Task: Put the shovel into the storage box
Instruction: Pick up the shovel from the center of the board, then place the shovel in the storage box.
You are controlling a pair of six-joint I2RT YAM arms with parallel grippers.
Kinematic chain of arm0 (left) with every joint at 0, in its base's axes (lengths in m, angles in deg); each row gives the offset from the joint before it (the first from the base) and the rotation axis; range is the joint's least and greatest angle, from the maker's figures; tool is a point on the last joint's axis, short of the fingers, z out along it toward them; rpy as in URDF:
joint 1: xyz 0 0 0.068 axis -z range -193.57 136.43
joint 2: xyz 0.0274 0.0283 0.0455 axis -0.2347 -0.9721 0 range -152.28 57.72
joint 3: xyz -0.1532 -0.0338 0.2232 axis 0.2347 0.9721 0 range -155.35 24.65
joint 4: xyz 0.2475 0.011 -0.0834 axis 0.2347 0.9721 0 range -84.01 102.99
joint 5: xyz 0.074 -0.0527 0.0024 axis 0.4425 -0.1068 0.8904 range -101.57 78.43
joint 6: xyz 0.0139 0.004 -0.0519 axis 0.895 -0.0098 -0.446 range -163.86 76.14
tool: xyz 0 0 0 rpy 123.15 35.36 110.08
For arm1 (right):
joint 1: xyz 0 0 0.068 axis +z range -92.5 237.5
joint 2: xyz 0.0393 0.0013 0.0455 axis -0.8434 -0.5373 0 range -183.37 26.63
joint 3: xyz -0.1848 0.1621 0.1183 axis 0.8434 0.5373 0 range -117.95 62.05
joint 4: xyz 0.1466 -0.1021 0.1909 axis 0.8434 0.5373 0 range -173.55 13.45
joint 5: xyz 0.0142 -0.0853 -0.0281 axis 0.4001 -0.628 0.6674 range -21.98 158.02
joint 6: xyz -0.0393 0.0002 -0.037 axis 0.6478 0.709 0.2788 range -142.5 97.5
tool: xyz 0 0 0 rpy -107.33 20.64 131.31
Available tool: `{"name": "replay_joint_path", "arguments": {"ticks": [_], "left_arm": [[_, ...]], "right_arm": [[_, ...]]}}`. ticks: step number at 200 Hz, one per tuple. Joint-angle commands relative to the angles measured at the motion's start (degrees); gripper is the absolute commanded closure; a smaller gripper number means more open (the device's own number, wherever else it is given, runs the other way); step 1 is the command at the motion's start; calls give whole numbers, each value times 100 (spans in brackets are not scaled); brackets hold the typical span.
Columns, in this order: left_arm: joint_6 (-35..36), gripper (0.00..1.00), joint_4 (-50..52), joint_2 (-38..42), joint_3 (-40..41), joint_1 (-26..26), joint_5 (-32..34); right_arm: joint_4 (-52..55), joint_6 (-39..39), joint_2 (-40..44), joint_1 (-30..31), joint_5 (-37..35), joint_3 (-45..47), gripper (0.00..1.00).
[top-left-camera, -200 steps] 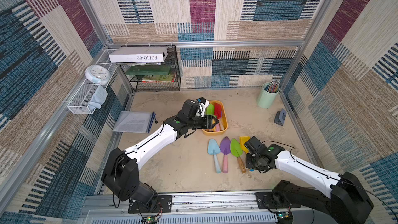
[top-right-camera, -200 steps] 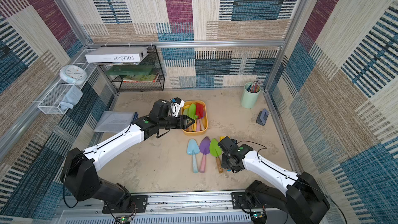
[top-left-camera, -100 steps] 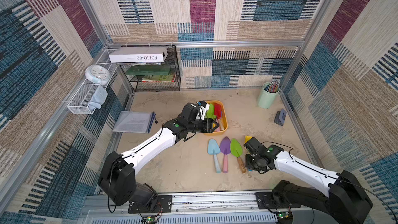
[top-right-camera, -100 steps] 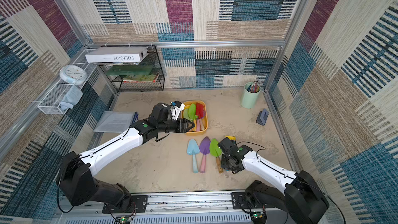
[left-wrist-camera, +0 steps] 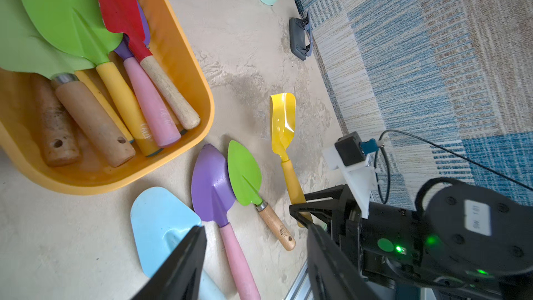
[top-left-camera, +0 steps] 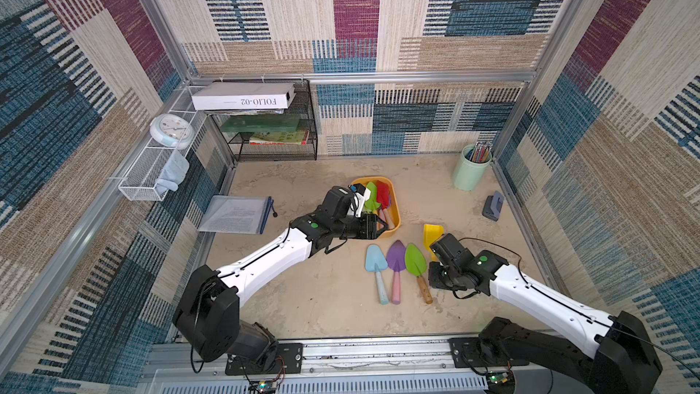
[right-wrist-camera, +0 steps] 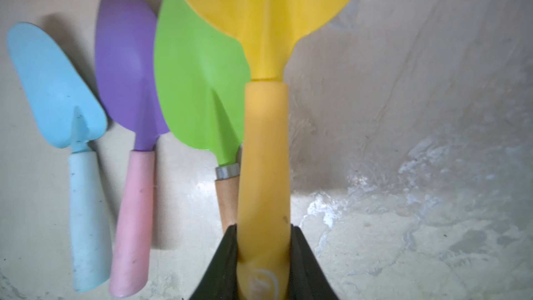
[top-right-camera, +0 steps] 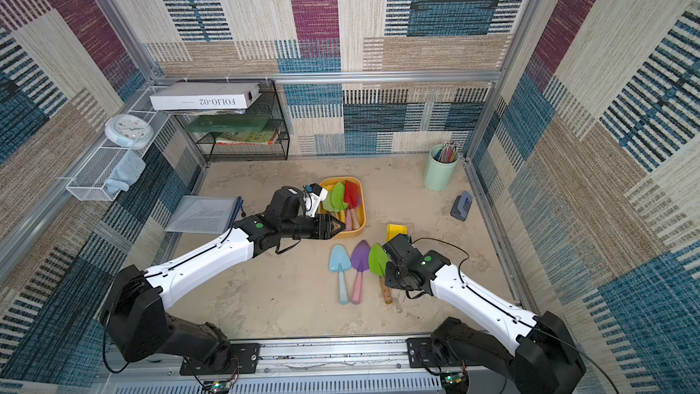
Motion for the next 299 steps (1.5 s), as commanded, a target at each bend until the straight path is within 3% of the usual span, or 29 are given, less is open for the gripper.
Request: {"name": "replay_joint_path", "arguments": {"ticks": [1,117,193,215,247,299], "left_arm": [[-29,41,-204,-84,-55,27,-103],[0,40,-295,-891,-628,451,118],[14,44,-139,-1177,-826,581,775],[8,51,-92,-1262,-845,586,924],[-44,77,-97,-1331,-869,581,1061],[-65,89,-121,-1318,-871,582,1192]], "right_arm": [[-74,406,0,32,-60,-217,100],[-343,1155,-663,336,260,-1188,100],[-380,1183,-1056,612,218,-1537,100],[-365,1174,-1066,649,213,-1585,100],[-366,1165,-1057,682,222,-1611,100],[-367,1157,-1023,707,246,-1612,100]]}}
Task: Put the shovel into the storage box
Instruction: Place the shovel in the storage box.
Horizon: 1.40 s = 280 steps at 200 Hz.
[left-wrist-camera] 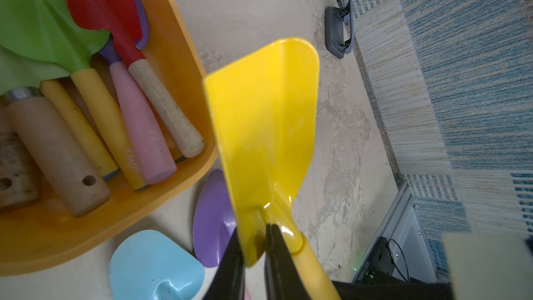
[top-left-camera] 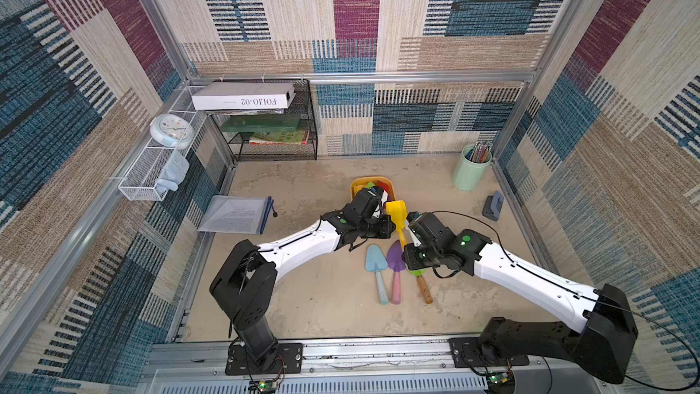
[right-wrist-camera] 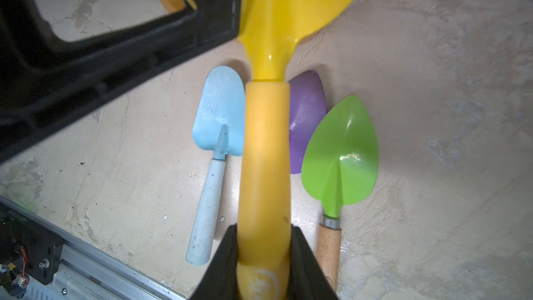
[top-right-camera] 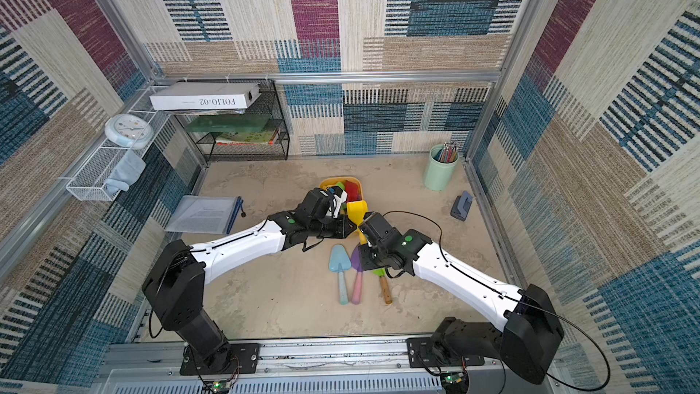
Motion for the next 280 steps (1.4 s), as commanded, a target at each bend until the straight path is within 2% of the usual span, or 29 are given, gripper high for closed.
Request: {"name": "replay_joint_path", "arguments": {"ticks": [1,53,118,155,179,207,250,266,280], "left_arm": [[87,89,-12,11,-36,7,180],[73,89,-102,-2,-31,7,211],[73,82,-258,78,40,6,338],[96,81,-352,156,104,6,498],[106,87,-383,177,100,6,571],[91,100,-381,163,88,7,570],[106,100,-333,200,115,6,685],[150,100,-204,179,67,6,780],[224,100,-44,160,-2,6,926]], "right_arm": [[-108,31,37,28,11,-36,100],[-107,33,76,47,61,-69,100],[-135,11,182,91,131,-47,100],[-146,-4,201,100,157,-22,100],[-166,-4,207,110,175,-15,100],[-183,-13,219,117,176,-1,100],[-197,-46,235,118,142,-8,100],[-206,-65,260,117,124,-25,79],[-204,-83,306,113,89,-35,68]]}}
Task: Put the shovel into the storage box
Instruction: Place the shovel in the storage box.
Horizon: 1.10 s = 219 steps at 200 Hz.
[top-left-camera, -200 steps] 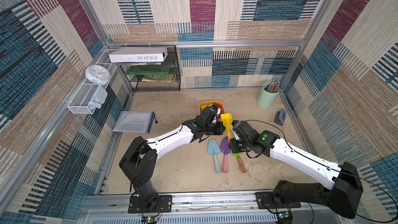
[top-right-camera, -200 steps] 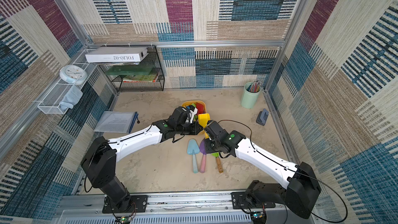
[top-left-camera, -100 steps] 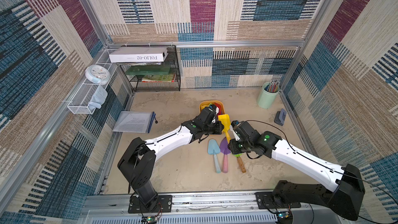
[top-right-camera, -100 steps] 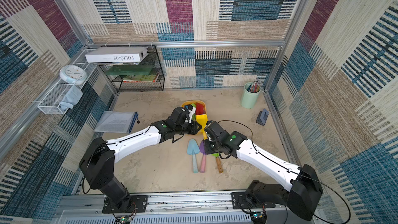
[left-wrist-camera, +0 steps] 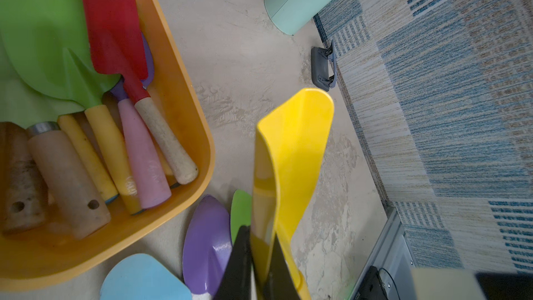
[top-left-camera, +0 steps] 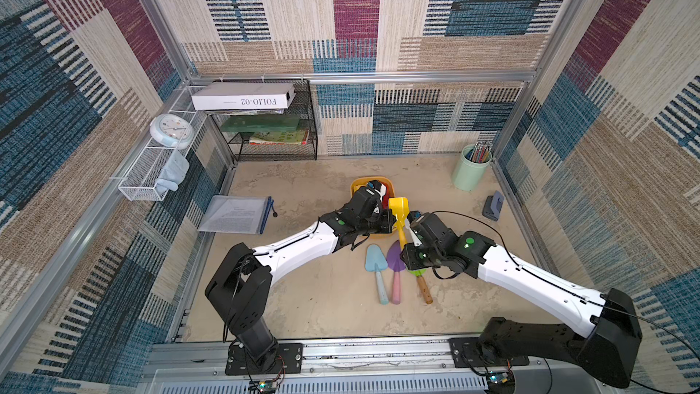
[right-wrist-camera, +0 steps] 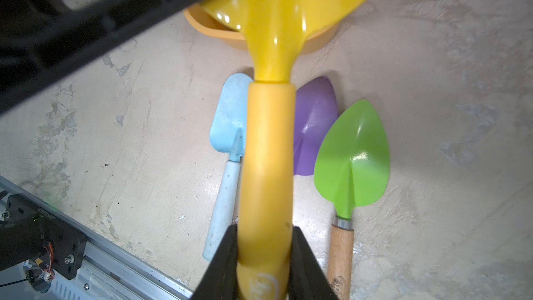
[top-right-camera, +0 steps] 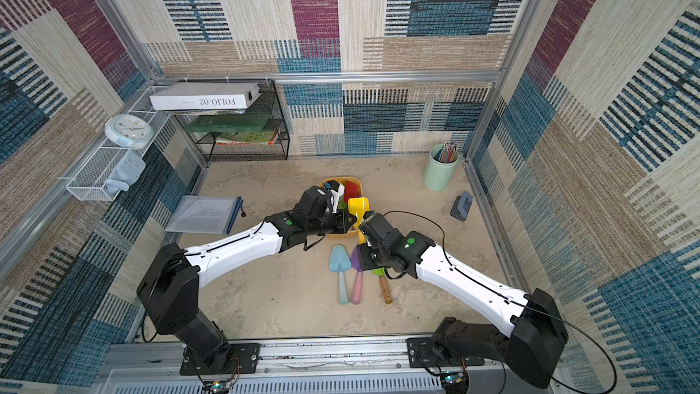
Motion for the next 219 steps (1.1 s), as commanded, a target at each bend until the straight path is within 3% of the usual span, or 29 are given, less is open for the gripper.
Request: {"name": "replay_joint_path", "arguments": {"ticks": [1,47,138,219], "left_arm": [[428,100,428,-23,-91,-15,507],[666,100,804,-329,-456,-242,730],[1044,100,1388,-1066,-1557,-1211,349],[1114,100,1518,-1919,-2376,-1587,18]], "right_arm": [[-94,81,109,15,0,-39,67],[-36,5,323,16,-141,-48,54],[-184,-104,594,17,-238,239,53],[-273,-134,413,17,-185,273,53]]}}
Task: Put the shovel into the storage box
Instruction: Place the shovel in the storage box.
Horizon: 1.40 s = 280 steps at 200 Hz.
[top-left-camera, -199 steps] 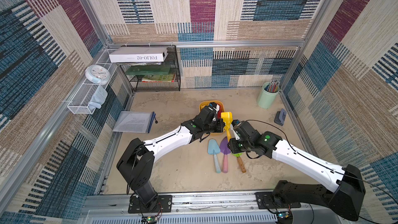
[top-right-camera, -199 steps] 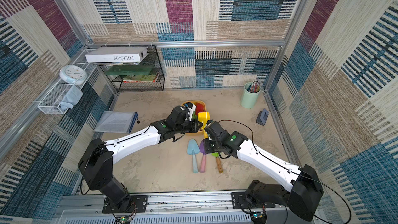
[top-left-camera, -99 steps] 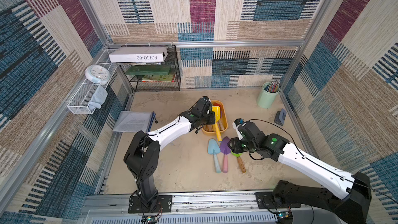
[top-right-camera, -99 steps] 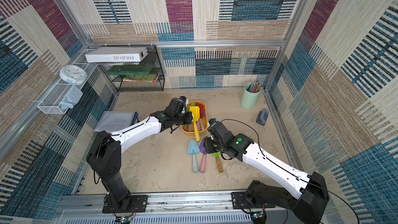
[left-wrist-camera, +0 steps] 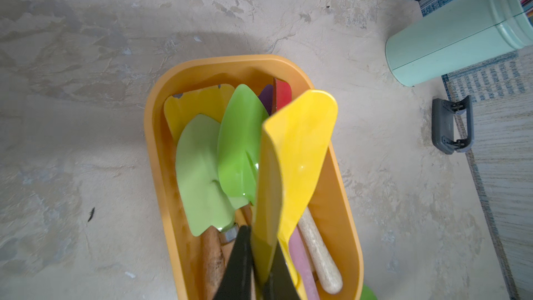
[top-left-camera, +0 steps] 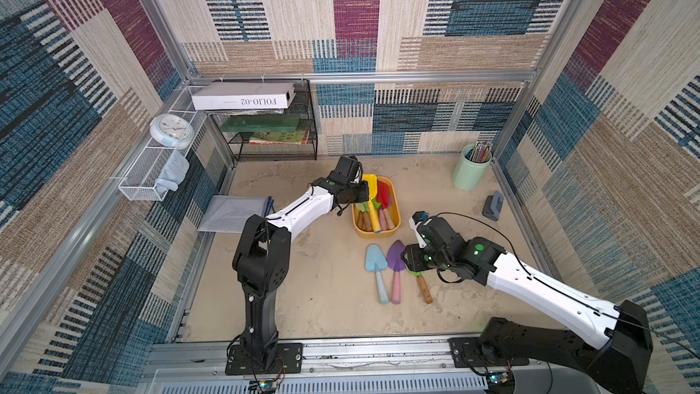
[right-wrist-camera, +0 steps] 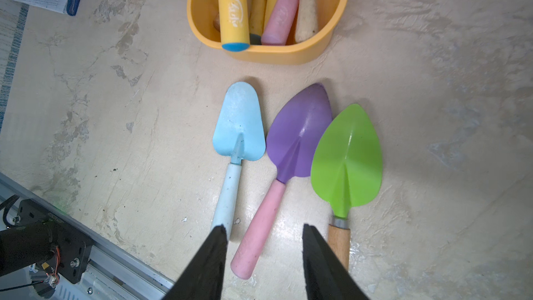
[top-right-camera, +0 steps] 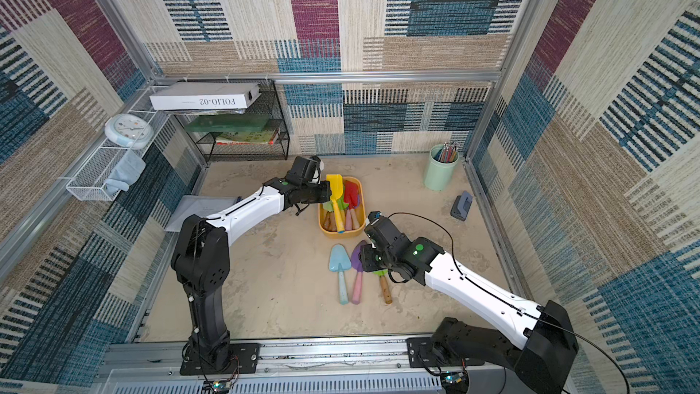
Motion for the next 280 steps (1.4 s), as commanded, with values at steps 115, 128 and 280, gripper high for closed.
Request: {"name": "replay_joint_path", "arguments": {"ticks": [115,128,280], "left_arm": [[-170,100,-356,-728,-335,-140,-495],[-180,100,-371,-817,-359,-140,-495],[-45,62,15,-987,-548,-131,-636]], "right_arm": [[-74,-174,17,6,-6,95,54],[-90,-172,21,6,3,106,54],[-184,-204,30,7,56,207,54]]}}
